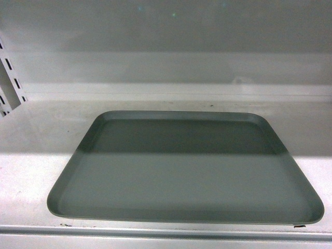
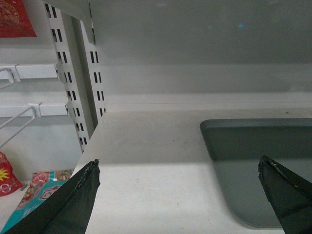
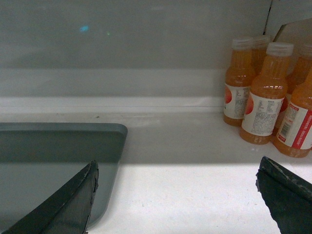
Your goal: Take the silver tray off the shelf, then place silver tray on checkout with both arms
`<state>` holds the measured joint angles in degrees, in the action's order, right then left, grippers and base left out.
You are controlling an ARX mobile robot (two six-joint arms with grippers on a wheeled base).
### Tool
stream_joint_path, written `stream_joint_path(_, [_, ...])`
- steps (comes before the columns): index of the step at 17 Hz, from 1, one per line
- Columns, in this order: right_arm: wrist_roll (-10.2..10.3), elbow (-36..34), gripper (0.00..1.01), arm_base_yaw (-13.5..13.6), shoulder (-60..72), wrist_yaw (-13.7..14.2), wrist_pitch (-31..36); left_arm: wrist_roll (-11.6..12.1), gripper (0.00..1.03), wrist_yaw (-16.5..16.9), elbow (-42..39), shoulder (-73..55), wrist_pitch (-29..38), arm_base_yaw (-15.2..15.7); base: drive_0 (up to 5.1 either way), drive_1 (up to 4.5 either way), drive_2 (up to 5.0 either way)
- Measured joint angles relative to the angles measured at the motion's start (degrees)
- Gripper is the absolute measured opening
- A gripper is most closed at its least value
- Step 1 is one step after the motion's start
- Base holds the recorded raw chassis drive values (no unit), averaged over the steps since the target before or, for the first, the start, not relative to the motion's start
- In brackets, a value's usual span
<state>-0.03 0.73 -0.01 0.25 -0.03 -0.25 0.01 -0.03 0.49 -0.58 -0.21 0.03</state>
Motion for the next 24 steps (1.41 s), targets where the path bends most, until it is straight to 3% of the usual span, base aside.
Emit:
stream_joint_path(1, [0.0, 0.0, 0.98, 0.0, 0.0, 0.0, 0.0, -0.1, 0.98, -0.4, 0.1, -0.1, -0.7, -0.1, 0.0, 0.0, 0.0])
stream_joint_path(2, [0.0, 0.0, 0.98, 0.0, 0.0, 0.0, -0.2, -0.9, 0.98, -4.4, 2.2, -1.9, -7.3, -1.9, 0.0, 0.0, 0.0])
stream_joint_path(3, [1.7, 1.2, 0.98, 0.8, 3.0, 3.8, -3.7, -2.7, 0.98, -11.2, 5.8, -9.5, -11.4, -5.7, 0.0, 0.0, 0.0])
stream_joint_path(4, [3.0, 1.6, 0.98, 0.0, 9.5, 4.2, -0.2, -3.2, 0.98, -13.7, 7.5, -15.7, -7.6, -6.9, 0.0, 0.0, 0.0])
stream_joint_path(7, [4.1, 2.0, 0.98, -1.6, 24.5, 1.9, 13.1, -3.2, 0.98, -12.9, 8.7, -27.8, 5.9, -4.2, 0.0, 0.0, 0.0])
stream_joint_path(10, [4.1, 3.6, 0.98, -1.4, 37.9, 0.4, 25.6, -2.8, 0.98, -9.0, 9.5, -41.3, 17.8, -3.3, 0.0, 0.0, 0.0])
stream_joint_path(13, [3.4, 5.4, 0.98, 1.4, 52.0, 0.2, 38.0, -2.8, 0.98, -6.1, 11.1, -52.7, 27.0, -2.9, 0.0, 0.0, 0.0])
stream_joint_path(15, [3.4, 9.6, 0.98, 5.6, 70.8, -0.4, 50.2, -2.6, 0.98, -2.5, 14.2, -67.2, 36.6, -4.3, 0.0, 0.0, 0.0])
stream_joint_path(19, [3.4, 13.5, 0.98, 9.5, 83.6, 0.0, 54.8, -2.5, 0.98, -0.7, 18.3, -79.6, 42.6, -7.9, 0.0, 0.0, 0.0])
stream_joint_path(24, [3.4, 18.0, 0.98, 10.1, 93.4, 0.0, 57.6, -2.1, 0.98, -0.3, 22.6, -90.5, 46.4, -10.3, 0.0, 0.0, 0.0])
